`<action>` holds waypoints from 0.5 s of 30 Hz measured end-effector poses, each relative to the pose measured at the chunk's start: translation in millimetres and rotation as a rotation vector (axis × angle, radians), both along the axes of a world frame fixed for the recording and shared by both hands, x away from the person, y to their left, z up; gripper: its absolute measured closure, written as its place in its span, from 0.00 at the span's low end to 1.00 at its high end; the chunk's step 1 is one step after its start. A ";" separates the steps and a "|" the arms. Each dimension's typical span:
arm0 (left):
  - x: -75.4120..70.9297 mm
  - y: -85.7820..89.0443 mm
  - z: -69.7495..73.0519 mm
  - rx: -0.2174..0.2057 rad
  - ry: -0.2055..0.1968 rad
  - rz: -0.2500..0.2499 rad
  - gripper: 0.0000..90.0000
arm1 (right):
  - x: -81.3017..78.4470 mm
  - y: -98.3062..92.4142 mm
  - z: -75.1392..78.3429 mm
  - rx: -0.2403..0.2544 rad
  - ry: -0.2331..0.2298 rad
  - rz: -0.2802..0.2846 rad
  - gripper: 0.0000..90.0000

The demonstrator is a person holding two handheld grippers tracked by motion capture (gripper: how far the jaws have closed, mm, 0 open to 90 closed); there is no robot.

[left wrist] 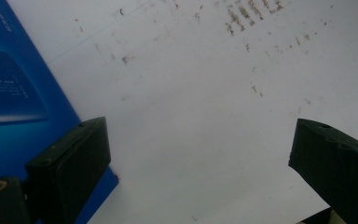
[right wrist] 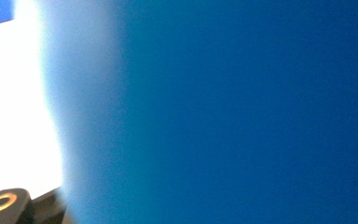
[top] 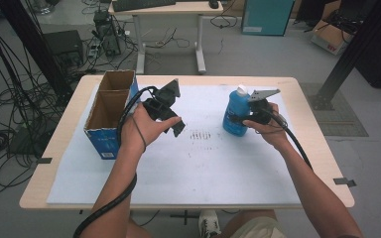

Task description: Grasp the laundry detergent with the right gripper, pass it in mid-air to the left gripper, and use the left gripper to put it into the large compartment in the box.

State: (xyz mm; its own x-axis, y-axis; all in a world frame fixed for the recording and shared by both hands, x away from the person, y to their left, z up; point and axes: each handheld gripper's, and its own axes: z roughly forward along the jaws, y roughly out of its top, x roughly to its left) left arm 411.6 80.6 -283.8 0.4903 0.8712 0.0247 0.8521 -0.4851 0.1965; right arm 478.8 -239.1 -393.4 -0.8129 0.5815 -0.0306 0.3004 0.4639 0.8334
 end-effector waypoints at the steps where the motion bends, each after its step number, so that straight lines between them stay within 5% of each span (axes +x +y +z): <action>1: -0.1 0.3 0.3 0.004 0.002 -0.004 0.06 | -0.1 0.0 0.0 0.000 -0.001 0.000 0.50; 15: -1.2 -0.3 1.1 0.001 0.002 0.000 0.06 | -0.2 -0.1 -0.1 0.001 0.000 0.000 0.51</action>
